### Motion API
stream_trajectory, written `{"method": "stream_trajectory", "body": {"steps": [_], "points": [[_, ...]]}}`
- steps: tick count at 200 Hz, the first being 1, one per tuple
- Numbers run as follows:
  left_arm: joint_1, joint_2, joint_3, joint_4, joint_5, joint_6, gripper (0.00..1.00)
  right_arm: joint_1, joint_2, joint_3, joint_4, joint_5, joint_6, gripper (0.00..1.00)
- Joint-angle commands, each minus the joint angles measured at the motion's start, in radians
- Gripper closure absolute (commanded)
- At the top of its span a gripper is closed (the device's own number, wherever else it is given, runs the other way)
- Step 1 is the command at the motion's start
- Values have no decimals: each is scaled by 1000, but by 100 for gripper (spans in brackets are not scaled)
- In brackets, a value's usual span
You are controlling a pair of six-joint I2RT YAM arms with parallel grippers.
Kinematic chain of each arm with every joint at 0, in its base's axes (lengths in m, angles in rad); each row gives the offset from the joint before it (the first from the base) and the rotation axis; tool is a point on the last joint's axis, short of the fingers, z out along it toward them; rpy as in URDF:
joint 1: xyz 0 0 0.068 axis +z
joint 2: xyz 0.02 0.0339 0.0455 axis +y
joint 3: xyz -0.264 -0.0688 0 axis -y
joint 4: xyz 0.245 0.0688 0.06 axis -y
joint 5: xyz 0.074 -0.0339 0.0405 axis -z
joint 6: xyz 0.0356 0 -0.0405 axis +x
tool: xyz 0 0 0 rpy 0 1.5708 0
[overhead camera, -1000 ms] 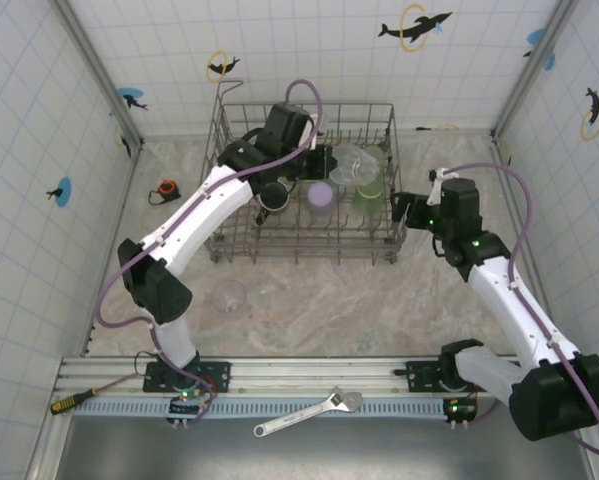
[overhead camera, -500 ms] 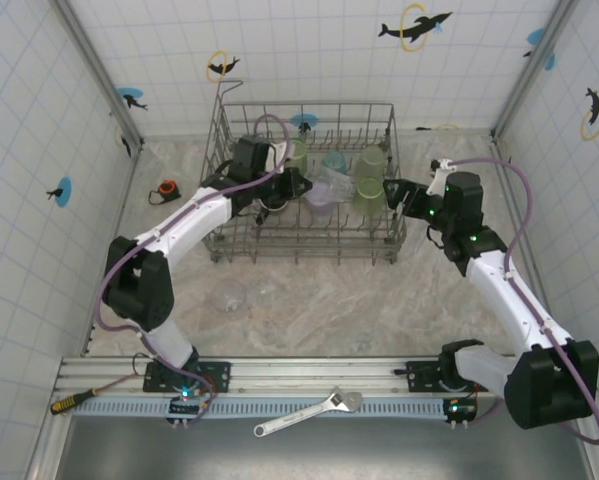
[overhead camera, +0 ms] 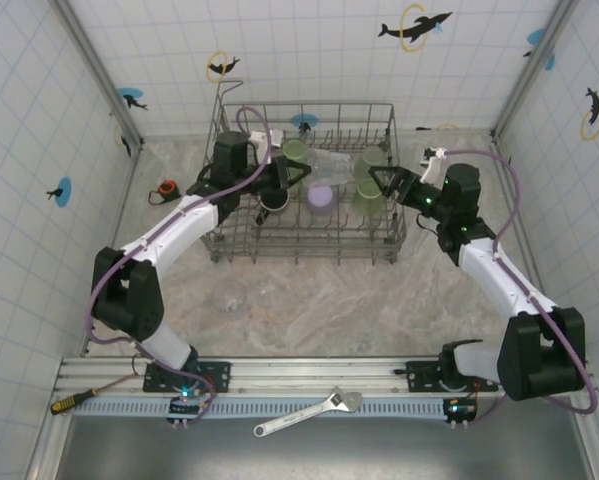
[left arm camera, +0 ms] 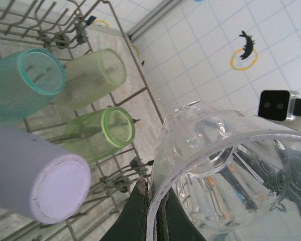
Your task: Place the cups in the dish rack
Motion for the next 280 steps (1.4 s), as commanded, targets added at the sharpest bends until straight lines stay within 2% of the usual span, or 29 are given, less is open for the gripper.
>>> {"method": "stream_trajectory", "body": {"steps": [1, 49, 83, 99, 118, 280], "points": [[9, -44, -45, 117, 72, -48, 100, -2, 37, -24, 215, -123, 130, 0], [42, -41, -60, 218, 127, -86, 100, 29, 83, -8, 298, -182, 179, 0], [46, -19, -72, 293, 151, -119, 100, 56, 135, -24, 457, -224, 311, 0], [49, -1, -77, 350, 185, -160, 100, 66, 153, -29, 539, -221, 360, 0], [51, 12, -82, 394, 208, -188, 100, 82, 176, -8, 551, -222, 367, 0], [50, 29, -132, 546, 280, -317, 100, 172, 290, 69, 869, -208, 556, 0]]}}
